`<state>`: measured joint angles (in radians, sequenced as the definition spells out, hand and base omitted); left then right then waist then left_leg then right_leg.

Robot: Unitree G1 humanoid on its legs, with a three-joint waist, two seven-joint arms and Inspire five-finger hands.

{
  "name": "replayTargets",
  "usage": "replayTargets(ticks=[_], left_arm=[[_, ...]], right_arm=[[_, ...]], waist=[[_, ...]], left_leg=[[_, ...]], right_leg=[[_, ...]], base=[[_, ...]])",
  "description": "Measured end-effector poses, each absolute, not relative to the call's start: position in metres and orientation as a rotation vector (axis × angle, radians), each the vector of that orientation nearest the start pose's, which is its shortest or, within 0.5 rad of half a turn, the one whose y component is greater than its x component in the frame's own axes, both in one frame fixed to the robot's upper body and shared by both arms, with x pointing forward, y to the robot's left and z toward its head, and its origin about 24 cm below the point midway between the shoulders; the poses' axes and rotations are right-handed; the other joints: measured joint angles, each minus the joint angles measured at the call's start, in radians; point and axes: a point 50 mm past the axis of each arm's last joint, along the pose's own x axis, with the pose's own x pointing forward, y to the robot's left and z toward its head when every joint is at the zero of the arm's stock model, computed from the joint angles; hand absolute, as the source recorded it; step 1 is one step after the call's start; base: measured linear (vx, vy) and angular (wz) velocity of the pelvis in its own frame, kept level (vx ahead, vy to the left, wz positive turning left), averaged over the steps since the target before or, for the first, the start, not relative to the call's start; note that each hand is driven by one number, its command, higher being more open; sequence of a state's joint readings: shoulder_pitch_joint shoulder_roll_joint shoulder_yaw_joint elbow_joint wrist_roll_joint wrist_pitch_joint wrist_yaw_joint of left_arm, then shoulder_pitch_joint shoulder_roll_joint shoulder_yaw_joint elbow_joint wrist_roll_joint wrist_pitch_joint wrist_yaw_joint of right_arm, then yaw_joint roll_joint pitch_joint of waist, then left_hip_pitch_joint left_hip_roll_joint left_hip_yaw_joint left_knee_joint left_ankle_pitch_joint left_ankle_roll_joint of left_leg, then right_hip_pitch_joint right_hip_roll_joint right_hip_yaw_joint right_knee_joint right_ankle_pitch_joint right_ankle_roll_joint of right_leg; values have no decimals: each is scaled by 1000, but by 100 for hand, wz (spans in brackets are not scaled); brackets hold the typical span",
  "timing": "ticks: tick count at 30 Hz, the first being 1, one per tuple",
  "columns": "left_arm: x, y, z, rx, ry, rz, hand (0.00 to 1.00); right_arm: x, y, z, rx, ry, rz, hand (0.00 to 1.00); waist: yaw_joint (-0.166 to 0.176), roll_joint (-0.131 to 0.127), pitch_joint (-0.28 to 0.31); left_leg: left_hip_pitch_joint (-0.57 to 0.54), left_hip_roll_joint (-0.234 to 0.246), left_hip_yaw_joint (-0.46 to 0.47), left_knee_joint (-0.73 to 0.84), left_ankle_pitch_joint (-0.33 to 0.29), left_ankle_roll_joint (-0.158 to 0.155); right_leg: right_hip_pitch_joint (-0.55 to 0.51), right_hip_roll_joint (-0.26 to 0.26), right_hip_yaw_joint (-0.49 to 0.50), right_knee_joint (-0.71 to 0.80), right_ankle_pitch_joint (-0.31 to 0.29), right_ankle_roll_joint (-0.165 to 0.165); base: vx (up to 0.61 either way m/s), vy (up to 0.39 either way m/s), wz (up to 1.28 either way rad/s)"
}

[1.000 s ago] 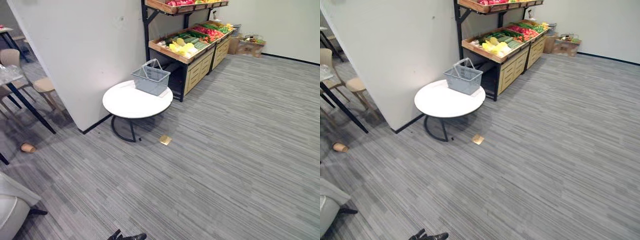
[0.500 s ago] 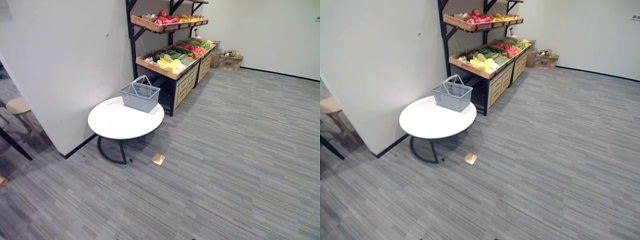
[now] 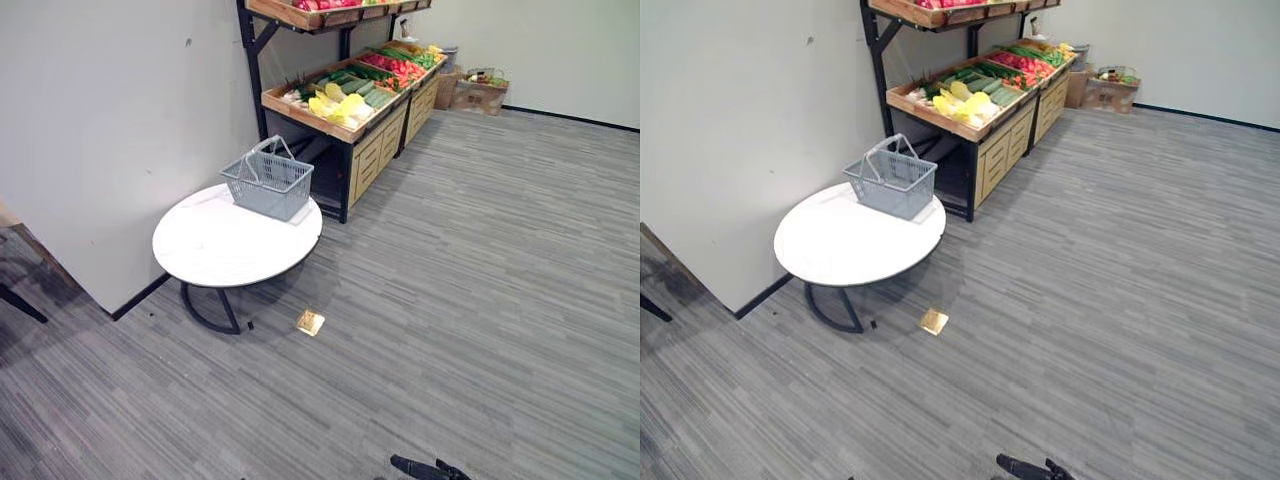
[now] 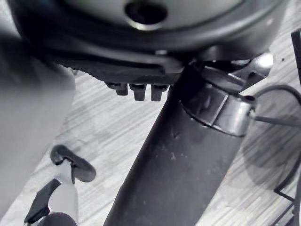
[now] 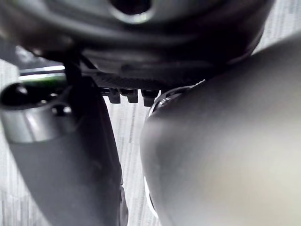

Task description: Pick vegetable in the basket

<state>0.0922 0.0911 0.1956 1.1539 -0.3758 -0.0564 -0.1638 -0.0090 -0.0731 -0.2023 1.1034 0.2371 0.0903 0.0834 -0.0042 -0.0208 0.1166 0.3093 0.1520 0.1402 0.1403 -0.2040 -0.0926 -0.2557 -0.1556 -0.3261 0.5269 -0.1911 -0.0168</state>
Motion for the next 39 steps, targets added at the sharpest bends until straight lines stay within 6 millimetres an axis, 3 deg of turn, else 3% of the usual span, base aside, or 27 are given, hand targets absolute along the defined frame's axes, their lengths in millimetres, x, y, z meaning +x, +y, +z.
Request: replayTargets(ticks=[2,4,6,8,11,14,15,16,17,18,21,23,29,30,31,32,34,36,38,39], left_arm=[[75,201,-166,-449,1064,356,100],[78,202,-166,-473,1057,373,100],[81,198,-166,-482,1052,362,100],[85,200,-164,-486,1036,367,100],[90,203,-162,-484,996,370,100],[96,203,-160,-475,968,354,100],[97,203,-160,-468,966,343,100],[95,198,-161,-456,985,324,100],[92,197,-162,-454,1001,318,100],[93,205,-161,-436,1004,325,100],[97,215,-159,-421,992,347,100],[96,214,-160,-426,1000,351,100],[91,207,-162,-430,1028,334,100],[91,204,-163,-422,1037,317,100],[89,204,-164,-418,1047,309,100],[88,205,-164,-416,1049,310,100],[84,212,-164,-395,1060,316,100],[83,209,-165,-384,1075,300,100],[83,205,-165,-390,1084,291,100],[83,204,-166,-396,1084,291,100]], right_arm=[[103,-196,-164,400,1152,-323,100],[95,-200,-165,421,1171,-359,100],[90,-204,-166,380,1202,-344,100],[84,-206,-168,339,1248,-323,100],[79,-204,-170,342,1282,-291,100],[78,-202,-170,362,1292,-276,100],[78,-202,-170,356,1293,-274,100],[77,-202,-170,356,1294,-272,100],[77,-202,-170,356,1294,-269,100],[77,-194,-171,365,1297,-247,100],[85,-182,-171,320,1301,-163,100],[85,-183,-171,320,1300,-160,100],[85,-190,-170,323,1293,-188,100],[84,-194,-170,330,1292,-207,100],[84,-196,-170,359,1281,-237,100],[84,-197,-169,383,1264,-260,100],[77,-202,-169,456,1223,-341,100],[74,-205,-169,454,1223,-352,100],[73,-207,-169,463,1224,-352,100],[72,-208,-169,462,1229,-346,100]], waist=[[-1,12,-18],[-1,50,-37],[-3,73,-36],[0,65,-29],[4,43,-18],[5,26,-9],[8,21,-6],[19,24,-2],[31,22,0],[27,-3,1],[29,-47,20],[29,-40,22],[27,-10,9],[26,-3,5],[28,-2,6],[28,-7,8],[7,-38,3],[-6,-25,-1],[-13,-5,-3],[-15,9,3]], left_leg=[[-36,44,-43,135,-9,4],[-180,132,-69,475,10,0],[-276,188,-57,738,29,-3],[-321,186,0,847,-1,-2],[-400,135,100,752,-66,7],[-483,56,118,457,-68,1],[-503,6,91,295,-7,8],[-500,-37,34,136,167,14],[-483,-51,16,93,242,46],[-454,-76,16,47,255,52],[-464,-92,17,71,220,69],[-453,-82,28,107,196,77],[-399,-79,71,51,163,69],[-380,-85,70,23,153,72],[-343,-101,69,-14,151,76],[-321,-110,68,-29,151,83],[-240,-169,57,-55,127,113],[-206,-165,38,-70,115,118],[-198,-136,14,-89,114,116],[-191,-104,0,-89,110,109]], right_leg=[[49,33,-32,-14,-43,-4],[121,112,-51,-68,-70,-36],[207,170,-45,-147,-66,-50],[310,186,-19,-231,-52,-56],[423,158,25,-326,-40,-47],[482,103,48,-379,-35,-23],[490,80,59,-384,-35,-3],[497,73,78,-384,-36,23],[502,74,96,-385,-39,34],[499,48,113,-389,-33,43],[488,56,168,-437,1,44],[512,51,193,-440,40,74],[466,43,246,-363,58,86],[410,35,253,-241,44,106],[326,12,254,-52,39,112],[289,-6,253,45,42,108],[191,-95,247,347,59,64],[147,-102,208,354,-14,64],[99,-70,168,212,-48,65],[89,-18,173,53,-43,72]], base=[[448,-335,32],[401,-271,-1],[428,-161,-31],[412,-78,-40],[318,10,-41],[293,132,-31],[296,211,-36],[369,281,-48],[324,194,-30],[312,168,-2],[196,84,14],[137,70,-15],[84,48,-32],[69,106,-24],[76,132,-22],[90,132,-4],[146,81,19],[154,48,29],[185,-20,38],[237,-129,42]])
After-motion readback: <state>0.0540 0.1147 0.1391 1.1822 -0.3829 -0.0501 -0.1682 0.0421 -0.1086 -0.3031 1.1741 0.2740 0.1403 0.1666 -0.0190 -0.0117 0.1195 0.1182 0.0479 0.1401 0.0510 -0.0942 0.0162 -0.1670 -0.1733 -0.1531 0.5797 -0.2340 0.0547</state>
